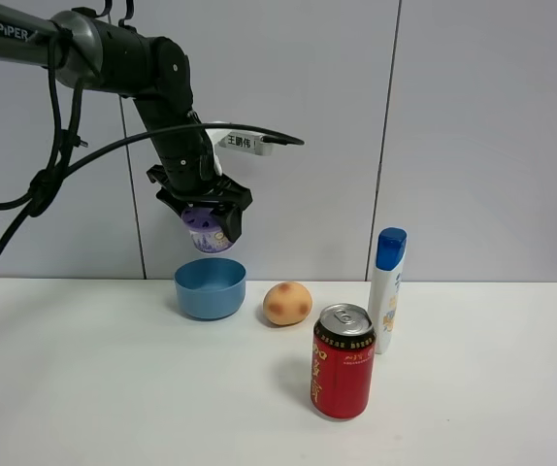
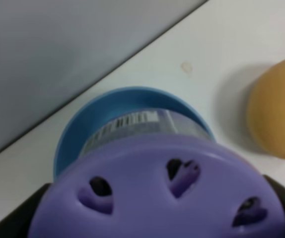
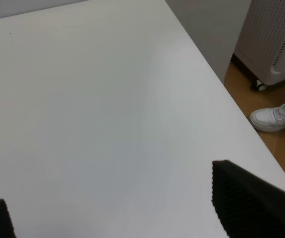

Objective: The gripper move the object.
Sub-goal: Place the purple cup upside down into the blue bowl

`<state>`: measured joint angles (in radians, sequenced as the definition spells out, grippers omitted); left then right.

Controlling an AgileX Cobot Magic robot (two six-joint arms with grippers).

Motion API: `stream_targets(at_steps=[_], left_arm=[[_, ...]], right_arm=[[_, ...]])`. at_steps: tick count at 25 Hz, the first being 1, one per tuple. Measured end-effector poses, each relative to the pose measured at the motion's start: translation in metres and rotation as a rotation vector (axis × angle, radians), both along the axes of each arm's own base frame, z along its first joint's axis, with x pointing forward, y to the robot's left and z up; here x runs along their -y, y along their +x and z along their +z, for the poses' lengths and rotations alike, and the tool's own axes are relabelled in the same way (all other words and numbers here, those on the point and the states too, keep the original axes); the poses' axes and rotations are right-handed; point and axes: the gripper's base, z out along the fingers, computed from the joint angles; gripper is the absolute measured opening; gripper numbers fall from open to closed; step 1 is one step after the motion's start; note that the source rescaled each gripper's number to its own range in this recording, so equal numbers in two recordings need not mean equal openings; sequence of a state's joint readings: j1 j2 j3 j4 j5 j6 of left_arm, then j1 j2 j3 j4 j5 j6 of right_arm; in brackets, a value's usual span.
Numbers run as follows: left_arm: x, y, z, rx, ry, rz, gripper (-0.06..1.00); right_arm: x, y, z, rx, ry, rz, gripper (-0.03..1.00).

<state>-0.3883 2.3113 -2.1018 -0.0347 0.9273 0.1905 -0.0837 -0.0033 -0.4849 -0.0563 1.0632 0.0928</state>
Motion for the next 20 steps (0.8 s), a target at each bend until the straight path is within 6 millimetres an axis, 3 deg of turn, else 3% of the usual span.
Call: stream_targets(at_steps=[16,20], left_arm=[[-0.001,0.012,-0.053,-0.063,0.011,0.004,0.01],[-0.001,0.012,-0.058,-0.071,0.013,0.003,0.01]], right_arm=[[0.000,0.000,0.000,0.000,0.000,0.000,1.00],[0.000,0.000,0.000,0.000,0.000,0.000,1.00]])
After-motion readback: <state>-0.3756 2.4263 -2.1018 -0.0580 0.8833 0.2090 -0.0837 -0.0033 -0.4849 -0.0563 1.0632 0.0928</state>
